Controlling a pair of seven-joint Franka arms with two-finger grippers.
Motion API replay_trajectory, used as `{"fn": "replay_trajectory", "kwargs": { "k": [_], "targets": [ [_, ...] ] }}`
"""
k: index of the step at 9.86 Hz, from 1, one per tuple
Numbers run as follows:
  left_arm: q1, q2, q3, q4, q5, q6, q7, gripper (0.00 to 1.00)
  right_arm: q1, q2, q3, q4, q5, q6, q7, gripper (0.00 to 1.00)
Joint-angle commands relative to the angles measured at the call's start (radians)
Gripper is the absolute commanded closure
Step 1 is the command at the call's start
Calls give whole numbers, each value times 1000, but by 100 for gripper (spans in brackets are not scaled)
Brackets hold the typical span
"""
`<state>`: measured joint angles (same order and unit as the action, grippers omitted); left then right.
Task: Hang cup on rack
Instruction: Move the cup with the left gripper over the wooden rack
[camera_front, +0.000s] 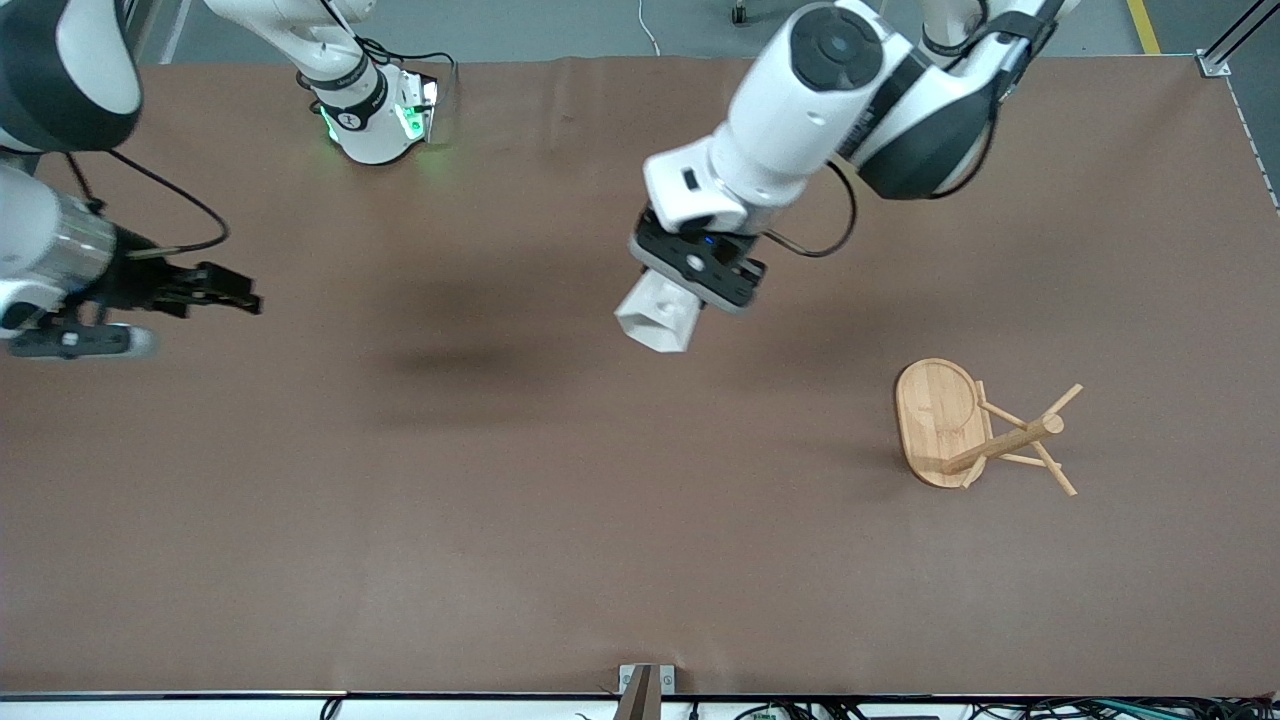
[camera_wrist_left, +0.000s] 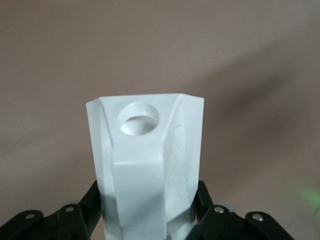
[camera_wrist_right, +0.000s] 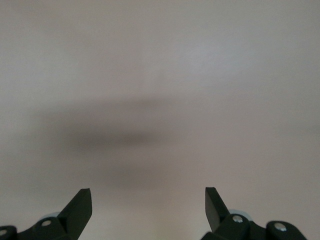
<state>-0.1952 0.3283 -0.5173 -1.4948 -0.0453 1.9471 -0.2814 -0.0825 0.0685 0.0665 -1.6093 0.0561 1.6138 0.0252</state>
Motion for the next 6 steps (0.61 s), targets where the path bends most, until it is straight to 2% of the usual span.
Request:
{"fn": "replay_trajectory", "kwargs": {
  "k": [1, 4, 6],
  "targets": [
    [48, -37, 57, -117, 50, -22, -53, 100, -86, -13, 13, 72, -28, -76, 9, 0],
    [60, -74, 189, -238, 16, 15, 138, 100, -112, -58, 12, 103, -73, -110, 30, 0],
    [103, -101, 213, -344, -45, 106, 281, 100, -143, -85, 13, 132, -67, -176, 126, 0]
  ]
}}
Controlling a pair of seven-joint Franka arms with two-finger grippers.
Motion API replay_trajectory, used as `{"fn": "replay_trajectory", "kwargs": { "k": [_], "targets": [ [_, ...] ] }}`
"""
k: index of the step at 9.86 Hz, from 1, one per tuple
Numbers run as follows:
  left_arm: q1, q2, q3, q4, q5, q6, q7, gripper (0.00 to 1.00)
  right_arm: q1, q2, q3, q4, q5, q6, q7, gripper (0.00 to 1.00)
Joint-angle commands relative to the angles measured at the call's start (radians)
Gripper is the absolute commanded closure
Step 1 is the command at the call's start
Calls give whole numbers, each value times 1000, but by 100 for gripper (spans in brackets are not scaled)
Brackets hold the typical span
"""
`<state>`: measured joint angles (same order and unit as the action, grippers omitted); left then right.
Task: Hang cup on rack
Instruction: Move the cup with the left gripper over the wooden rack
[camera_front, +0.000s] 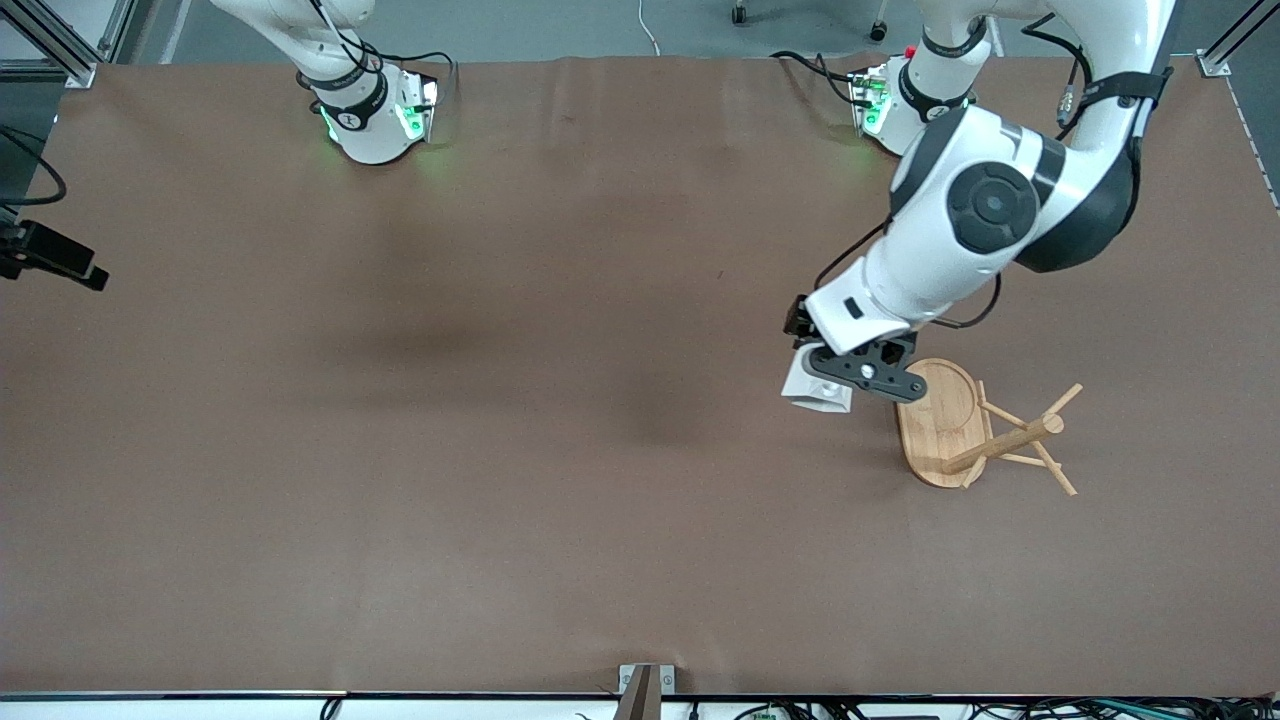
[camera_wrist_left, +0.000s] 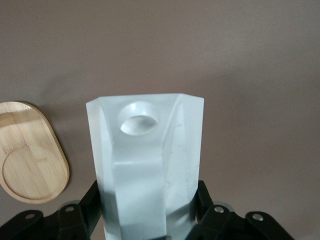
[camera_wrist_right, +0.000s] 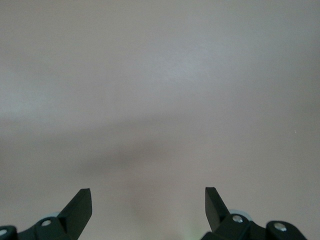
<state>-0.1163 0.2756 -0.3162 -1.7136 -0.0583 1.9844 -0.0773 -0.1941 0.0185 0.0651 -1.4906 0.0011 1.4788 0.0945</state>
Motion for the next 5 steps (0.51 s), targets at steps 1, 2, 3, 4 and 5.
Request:
{"fn": "replay_trajectory", "kwargs": {
  "k": [1, 2, 3, 4, 5],
  "targets": [
    [44, -65, 23, -157, -35, 86, 179, 100, -45, -44, 16, 22, -9, -61, 57, 0],
    [49, -82, 47, -182, -52, 86, 258, 100, -51, -49, 18, 24, -7, -61, 59, 0],
    [53, -107, 55, -210, -66, 85, 278, 100, -56, -49, 16, 24, -3, -63, 48, 0],
    [64, -125, 65, -215, -66, 76, 281, 100, -70, -49, 19, 21, -3, -80, 45, 0],
    [66, -134, 81, -221, -66, 67, 298, 100, -68, -49, 19, 23, -6, -84, 42, 0]
  ]
}}
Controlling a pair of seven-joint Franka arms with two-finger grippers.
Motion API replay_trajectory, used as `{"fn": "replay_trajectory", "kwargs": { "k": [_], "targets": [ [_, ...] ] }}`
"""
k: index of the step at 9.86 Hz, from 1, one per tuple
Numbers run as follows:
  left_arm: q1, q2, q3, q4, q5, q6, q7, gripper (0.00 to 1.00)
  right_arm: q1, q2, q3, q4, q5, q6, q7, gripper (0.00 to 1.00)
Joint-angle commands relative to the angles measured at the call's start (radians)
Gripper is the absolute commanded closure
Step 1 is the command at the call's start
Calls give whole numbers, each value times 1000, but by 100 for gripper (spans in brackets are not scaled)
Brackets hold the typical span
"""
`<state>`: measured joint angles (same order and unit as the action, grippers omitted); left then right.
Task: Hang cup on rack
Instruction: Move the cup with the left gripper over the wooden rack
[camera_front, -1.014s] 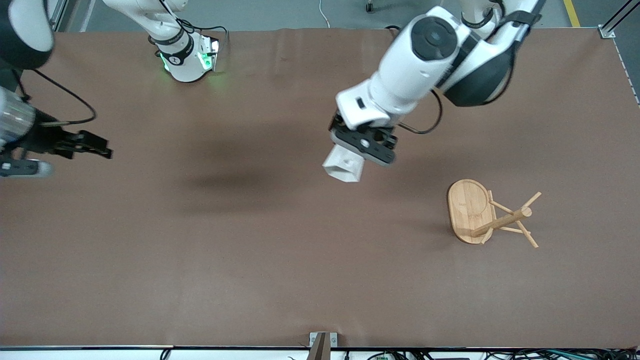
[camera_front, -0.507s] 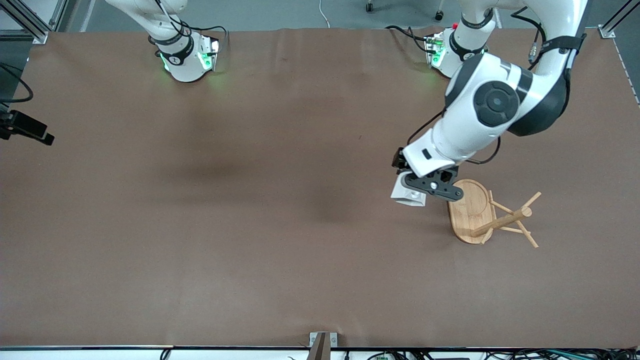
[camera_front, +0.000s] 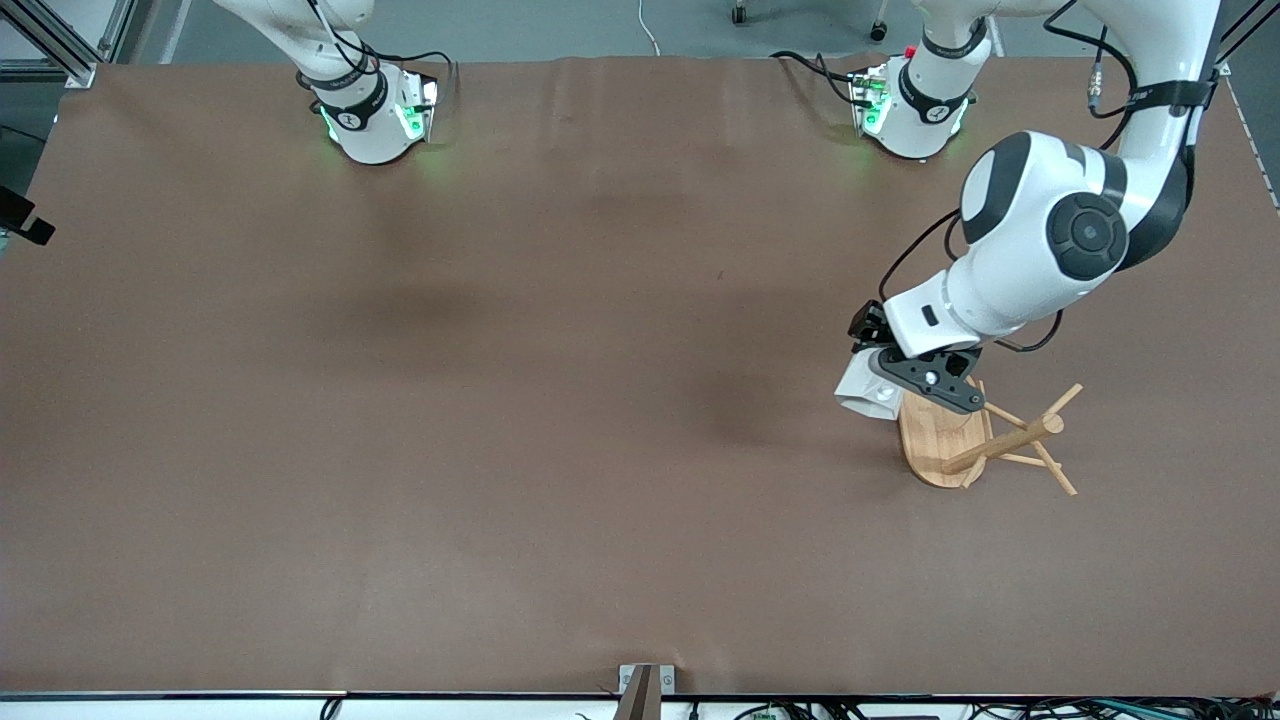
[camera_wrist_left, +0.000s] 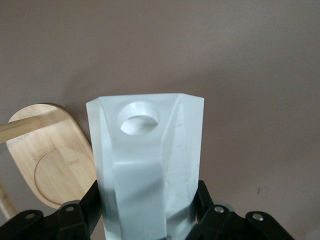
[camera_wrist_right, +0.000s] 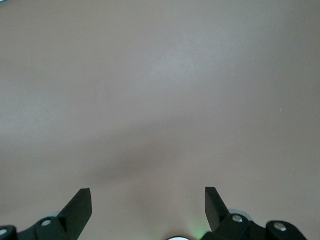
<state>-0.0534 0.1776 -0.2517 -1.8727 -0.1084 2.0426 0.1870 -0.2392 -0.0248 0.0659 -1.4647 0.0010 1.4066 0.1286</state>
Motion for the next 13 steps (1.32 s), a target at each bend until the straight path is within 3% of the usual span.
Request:
{"fn": "replay_trajectory", "kwargs": {
  "k": [1, 2, 3, 4, 5, 7, 13],
  "targets": [
    [4, -38, 38, -66, -17, 8, 83, 100, -17, -3, 18, 0, -15, -5, 8, 0],
    [12, -44, 46, -81, -17, 7, 100, 100, -5, -3, 14, 0, -25, -8, 9, 0],
    [18, -55, 60, -91, -17, 7, 103, 100, 38, -3, -29, 0, -29, -6, 8, 0],
    [21, -52, 80, -89, -17, 5, 111, 100, 128, -1, -123, 0, -29, 9, 6, 0],
    [23, -46, 98, -86, -43, 7, 109, 100, 139, 0, -153, -3, -15, 23, -39, 0],
    [20, -26, 132, -74, -99, 18, 115, 100, 138, 2, -153, -5, -15, 44, -110, 0],
    [12, 46, 137, -30, -94, 79, 120, 100, 150, 17, -149, 40, -13, 42, -118, 0]
  ]
}}
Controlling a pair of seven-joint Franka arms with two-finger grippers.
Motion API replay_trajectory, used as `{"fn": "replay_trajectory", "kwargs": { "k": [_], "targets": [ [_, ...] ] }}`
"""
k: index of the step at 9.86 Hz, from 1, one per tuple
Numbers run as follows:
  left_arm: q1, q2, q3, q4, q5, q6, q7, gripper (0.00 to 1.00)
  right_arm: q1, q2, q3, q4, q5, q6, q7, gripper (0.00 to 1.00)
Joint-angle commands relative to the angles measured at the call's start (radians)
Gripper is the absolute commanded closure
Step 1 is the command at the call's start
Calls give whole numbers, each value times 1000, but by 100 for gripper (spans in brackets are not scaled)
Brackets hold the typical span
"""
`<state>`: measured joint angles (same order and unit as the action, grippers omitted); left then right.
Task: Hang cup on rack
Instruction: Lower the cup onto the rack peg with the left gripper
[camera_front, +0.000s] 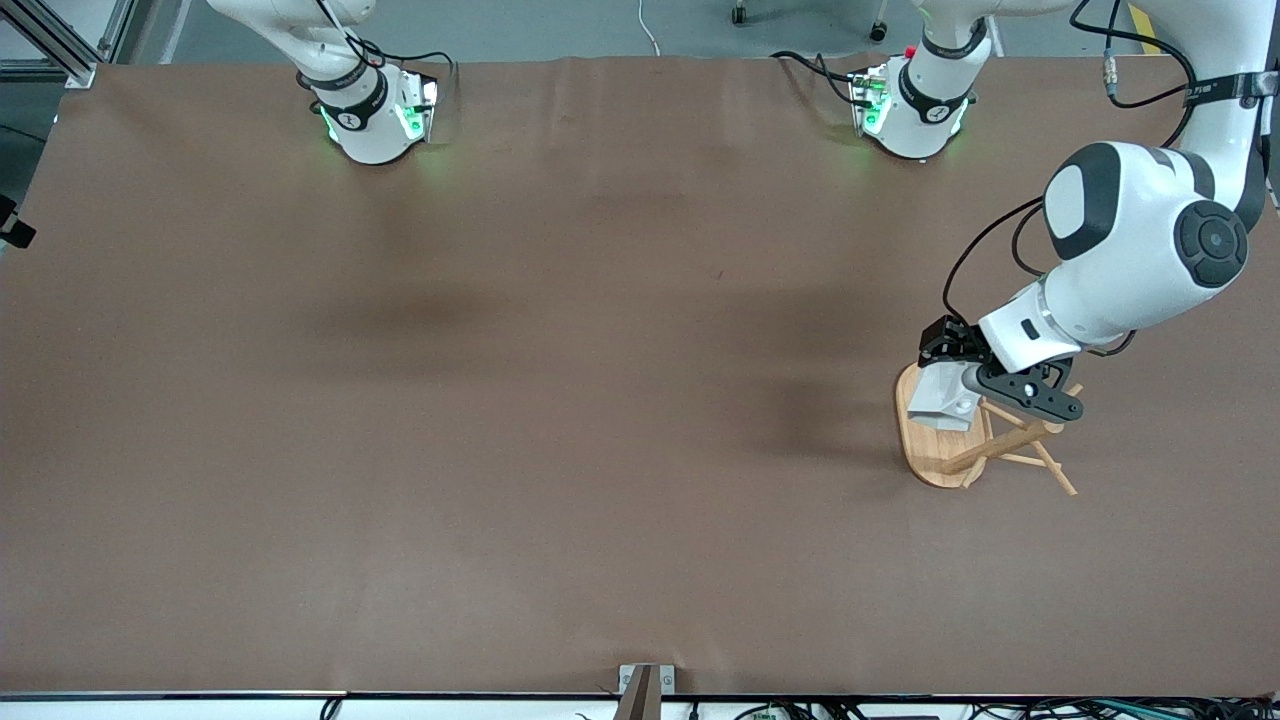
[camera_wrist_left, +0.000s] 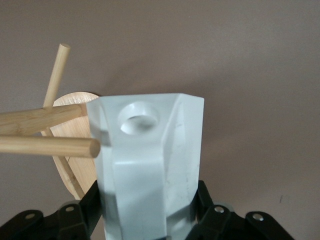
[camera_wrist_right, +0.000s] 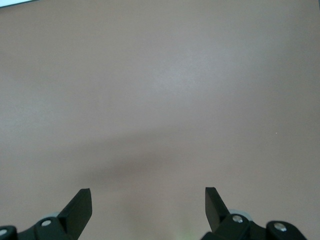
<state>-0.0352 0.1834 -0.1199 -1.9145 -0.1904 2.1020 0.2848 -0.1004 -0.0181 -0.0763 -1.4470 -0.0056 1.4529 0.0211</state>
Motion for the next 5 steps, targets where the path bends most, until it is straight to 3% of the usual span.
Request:
{"fn": "replay_trajectory", "kwargs": {
  "k": [1, 5],
  "targets": [
    [-8, 50, 5, 20, -9, 21, 22, 100, 11, 12, -7, 22, -5, -6, -10, 0],
    [-8, 50, 29, 35, -4, 19, 60, 100, 11, 10, -7, 20, -5, -5, -9, 0]
  ]
}}
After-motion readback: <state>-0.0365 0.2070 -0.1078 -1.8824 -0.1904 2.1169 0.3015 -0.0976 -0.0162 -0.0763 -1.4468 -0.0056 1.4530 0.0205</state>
